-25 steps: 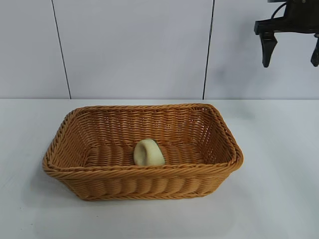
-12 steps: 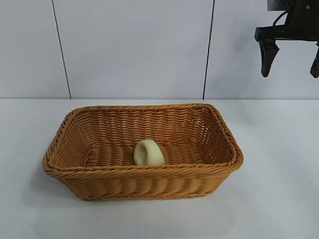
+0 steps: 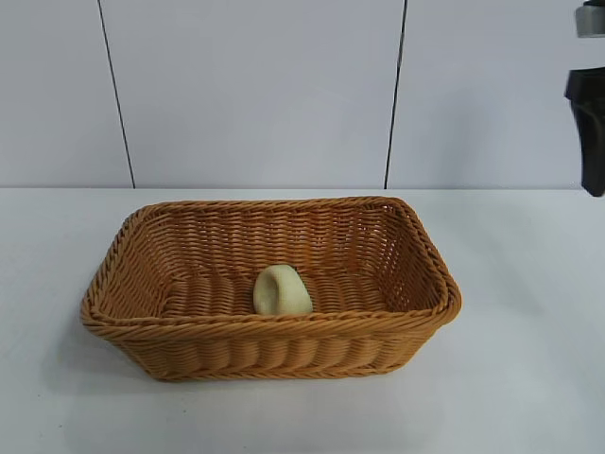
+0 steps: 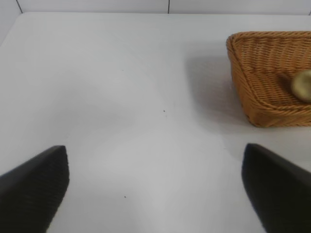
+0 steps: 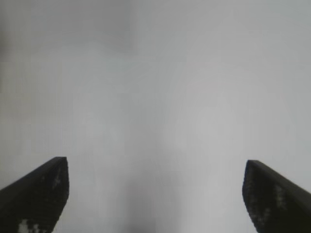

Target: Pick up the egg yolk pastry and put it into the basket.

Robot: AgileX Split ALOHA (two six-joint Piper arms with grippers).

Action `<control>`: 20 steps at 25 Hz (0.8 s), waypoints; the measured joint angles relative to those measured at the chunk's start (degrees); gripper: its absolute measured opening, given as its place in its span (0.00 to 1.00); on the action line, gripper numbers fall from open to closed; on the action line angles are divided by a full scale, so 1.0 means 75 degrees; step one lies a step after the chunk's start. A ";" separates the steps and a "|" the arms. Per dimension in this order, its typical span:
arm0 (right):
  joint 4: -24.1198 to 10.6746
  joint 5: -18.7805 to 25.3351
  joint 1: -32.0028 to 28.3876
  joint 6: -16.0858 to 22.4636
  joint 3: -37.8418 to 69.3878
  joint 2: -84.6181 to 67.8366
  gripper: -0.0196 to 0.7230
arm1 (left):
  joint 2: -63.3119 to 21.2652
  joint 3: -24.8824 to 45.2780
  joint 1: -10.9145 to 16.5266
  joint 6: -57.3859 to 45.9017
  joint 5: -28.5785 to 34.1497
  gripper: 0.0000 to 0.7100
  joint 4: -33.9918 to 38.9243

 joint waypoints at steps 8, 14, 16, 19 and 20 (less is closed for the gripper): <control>0.0000 -0.0543 0.0000 -0.0247 0.2909 -0.3372 0.96 | 0.0000 0.0000 0.0000 0.0000 0.0000 0.98 0.0000; 0.0000 -0.1251 0.0000 -0.0317 0.4673 -0.5814 0.96 | 0.0000 0.0000 0.0000 0.0000 0.0000 0.98 0.0000; 0.0019 -0.1350 0.0000 -0.0323 0.5069 -0.6679 0.96 | 0.0000 0.0000 0.0000 0.0000 0.0000 0.98 0.0000; 0.0057 -0.1405 0.0000 -0.0348 0.5155 -0.7808 0.96 | 0.0000 0.0000 0.0000 0.0000 0.0000 0.98 0.0000; 0.0064 -0.1421 0.0000 -0.0347 0.5172 -0.8176 0.96 | 0.0000 0.0000 0.0000 0.0000 0.0000 0.98 0.0000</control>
